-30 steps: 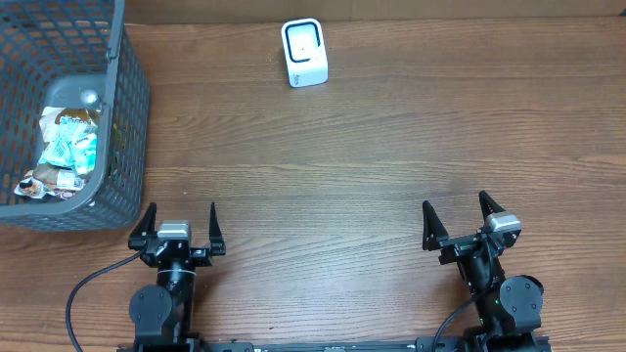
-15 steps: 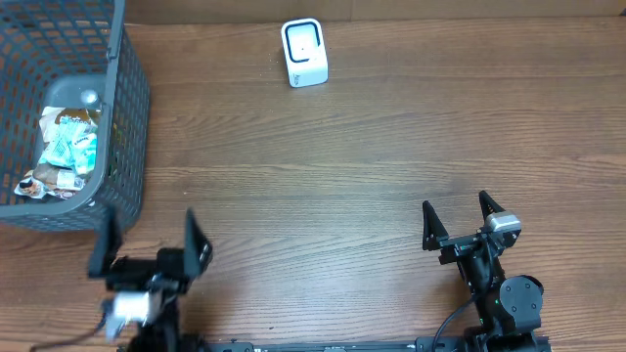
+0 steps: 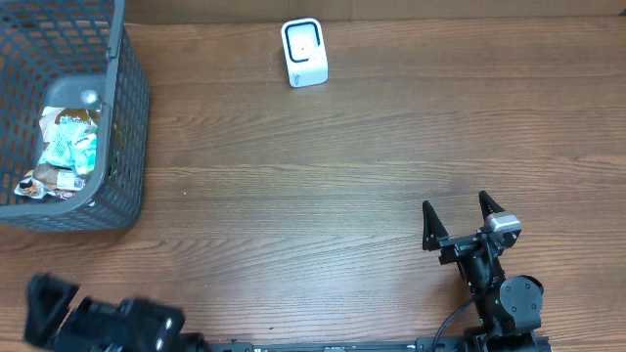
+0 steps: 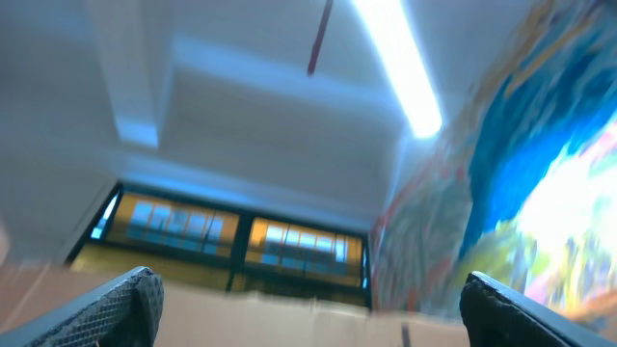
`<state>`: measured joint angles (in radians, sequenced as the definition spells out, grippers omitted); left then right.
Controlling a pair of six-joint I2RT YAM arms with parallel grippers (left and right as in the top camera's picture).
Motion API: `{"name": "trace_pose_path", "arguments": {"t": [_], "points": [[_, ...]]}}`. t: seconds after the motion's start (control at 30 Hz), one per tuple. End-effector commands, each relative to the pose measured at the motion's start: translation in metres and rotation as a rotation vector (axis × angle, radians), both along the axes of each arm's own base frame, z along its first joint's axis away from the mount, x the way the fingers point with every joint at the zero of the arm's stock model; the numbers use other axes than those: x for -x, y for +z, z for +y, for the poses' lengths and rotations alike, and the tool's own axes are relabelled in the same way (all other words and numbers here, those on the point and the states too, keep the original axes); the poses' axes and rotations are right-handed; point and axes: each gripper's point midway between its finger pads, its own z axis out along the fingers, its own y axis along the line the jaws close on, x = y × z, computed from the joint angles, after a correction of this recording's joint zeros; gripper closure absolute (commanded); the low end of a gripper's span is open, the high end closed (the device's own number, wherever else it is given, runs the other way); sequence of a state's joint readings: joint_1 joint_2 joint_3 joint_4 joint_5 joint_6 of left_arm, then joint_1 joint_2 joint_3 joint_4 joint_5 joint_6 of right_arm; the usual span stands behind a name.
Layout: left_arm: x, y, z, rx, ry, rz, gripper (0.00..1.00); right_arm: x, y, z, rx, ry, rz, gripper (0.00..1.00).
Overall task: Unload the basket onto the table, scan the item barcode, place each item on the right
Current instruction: 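Raise the left gripper and swing it over the grey basket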
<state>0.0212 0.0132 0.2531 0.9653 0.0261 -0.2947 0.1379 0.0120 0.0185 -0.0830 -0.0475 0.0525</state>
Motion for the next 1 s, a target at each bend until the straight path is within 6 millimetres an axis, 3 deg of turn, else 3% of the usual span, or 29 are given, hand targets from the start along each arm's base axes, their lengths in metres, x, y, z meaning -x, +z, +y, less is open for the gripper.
{"name": "trace_pose_path", "arguments": {"t": [0.0, 0.4, 0.97], "points": [[0.033, 0.025, 0.001, 0.016, -0.021, -0.089, 0.01, 0.0, -0.003, -0.002, 0.002, -0.009, -0.001, 0.0], [0.067, 0.058, 0.001, 0.004, 0.013, -0.152, 0.0, 0.0, -0.003, -0.002, 0.002, -0.009, -0.001, 0.0], [0.066, 0.059, 0.0, -0.001, 0.017, -0.143, 0.0, 0.0, -0.003, -0.002, 0.002, -0.009, -0.001, 0.0]]}}
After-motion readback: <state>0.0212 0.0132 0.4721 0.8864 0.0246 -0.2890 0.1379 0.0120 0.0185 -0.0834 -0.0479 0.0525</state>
